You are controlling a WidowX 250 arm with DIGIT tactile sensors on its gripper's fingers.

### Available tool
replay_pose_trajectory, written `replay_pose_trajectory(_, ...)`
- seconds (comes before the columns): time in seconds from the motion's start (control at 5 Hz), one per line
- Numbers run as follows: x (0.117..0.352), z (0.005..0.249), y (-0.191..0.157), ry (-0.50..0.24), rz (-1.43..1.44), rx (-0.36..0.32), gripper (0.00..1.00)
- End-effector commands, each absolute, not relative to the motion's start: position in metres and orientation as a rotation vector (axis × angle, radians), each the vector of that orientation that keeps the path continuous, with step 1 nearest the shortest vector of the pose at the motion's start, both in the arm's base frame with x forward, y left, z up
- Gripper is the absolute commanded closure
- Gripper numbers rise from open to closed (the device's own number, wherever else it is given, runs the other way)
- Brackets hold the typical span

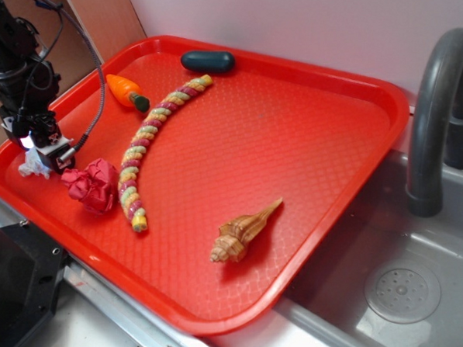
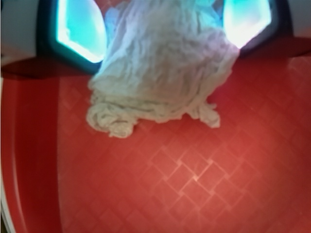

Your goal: Grab the white paper.

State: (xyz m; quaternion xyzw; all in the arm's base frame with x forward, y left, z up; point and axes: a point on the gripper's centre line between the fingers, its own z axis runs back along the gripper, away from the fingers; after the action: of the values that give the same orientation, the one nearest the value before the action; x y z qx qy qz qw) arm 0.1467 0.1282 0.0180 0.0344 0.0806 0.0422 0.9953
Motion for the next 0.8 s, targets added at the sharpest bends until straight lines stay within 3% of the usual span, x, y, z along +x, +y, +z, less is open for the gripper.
replay_pose_trajectory(0.0, 0.149, 0.041, 0.120, 0.076, -0.004, 0.129, 1.00)
replay_pose_trajectory(0.2, 0.151, 0.064, 0.104, 0.043, -0.064, 0.185, 1.00)
replay_pose_trajectory(0.4, 0.161, 0.101, 0.075, -0.028, -0.102, 0.213, 1.00)
replay_pose_trajectory(0.6, 0.174, 0.135, 0.048, -0.034, -0.125, 0.182, 1.00)
